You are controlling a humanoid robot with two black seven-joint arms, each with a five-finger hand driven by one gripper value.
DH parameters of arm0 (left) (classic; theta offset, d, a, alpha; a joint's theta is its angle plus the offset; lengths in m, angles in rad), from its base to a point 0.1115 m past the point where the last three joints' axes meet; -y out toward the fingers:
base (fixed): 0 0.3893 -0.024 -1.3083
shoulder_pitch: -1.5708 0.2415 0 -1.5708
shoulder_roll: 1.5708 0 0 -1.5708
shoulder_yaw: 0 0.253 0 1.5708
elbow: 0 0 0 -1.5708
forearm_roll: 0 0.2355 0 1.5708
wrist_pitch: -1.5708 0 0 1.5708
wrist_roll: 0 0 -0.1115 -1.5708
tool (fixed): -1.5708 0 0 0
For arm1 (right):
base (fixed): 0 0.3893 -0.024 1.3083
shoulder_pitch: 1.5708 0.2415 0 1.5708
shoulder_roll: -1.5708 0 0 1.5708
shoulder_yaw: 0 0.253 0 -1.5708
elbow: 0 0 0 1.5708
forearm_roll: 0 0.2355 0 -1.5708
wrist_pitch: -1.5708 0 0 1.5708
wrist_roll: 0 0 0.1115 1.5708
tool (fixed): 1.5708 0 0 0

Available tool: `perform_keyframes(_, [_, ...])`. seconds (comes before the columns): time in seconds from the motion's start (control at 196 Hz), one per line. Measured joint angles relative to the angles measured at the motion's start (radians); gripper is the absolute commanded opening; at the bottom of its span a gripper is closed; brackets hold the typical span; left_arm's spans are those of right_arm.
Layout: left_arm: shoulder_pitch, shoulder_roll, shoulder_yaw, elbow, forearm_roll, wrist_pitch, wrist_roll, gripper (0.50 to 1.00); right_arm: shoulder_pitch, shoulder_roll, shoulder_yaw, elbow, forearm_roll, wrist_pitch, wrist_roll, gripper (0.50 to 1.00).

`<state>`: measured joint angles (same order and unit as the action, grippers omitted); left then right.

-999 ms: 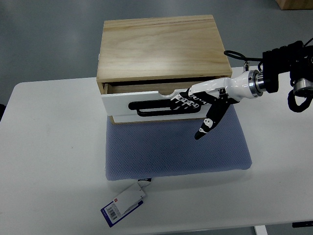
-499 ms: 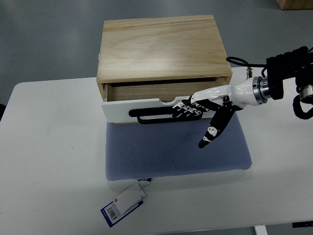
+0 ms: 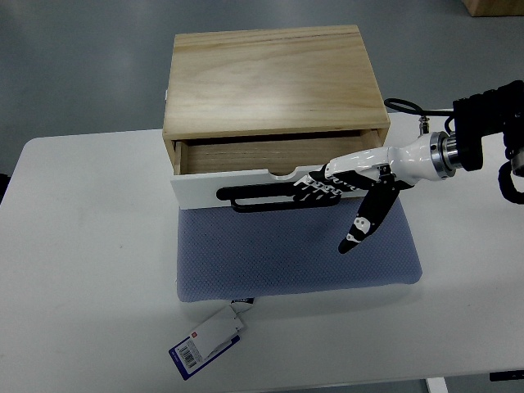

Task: Open wood drawer with right hand
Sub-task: 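Pull the upper drawer outward toward the robot with the right hand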

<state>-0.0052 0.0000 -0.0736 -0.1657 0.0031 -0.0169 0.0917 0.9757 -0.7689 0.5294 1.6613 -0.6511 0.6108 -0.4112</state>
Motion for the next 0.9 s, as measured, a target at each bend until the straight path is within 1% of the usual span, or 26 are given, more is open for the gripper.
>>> perform_keyframes(0.627, [0.0, 0.0, 0.0, 0.0, 0.0, 0.0, 0.0, 1.0, 0.001, -0.025, 0.0, 0.021, 0.023, 0.0, 0.0, 0.954])
perform_keyframes(0.902, [0.0, 0.0, 0.0, 0.0, 0.0, 0.0, 0.0, 1.0, 0.03, -0.052, 0.002, 0.02, 0.063, 0.0, 0.001, 0.954])
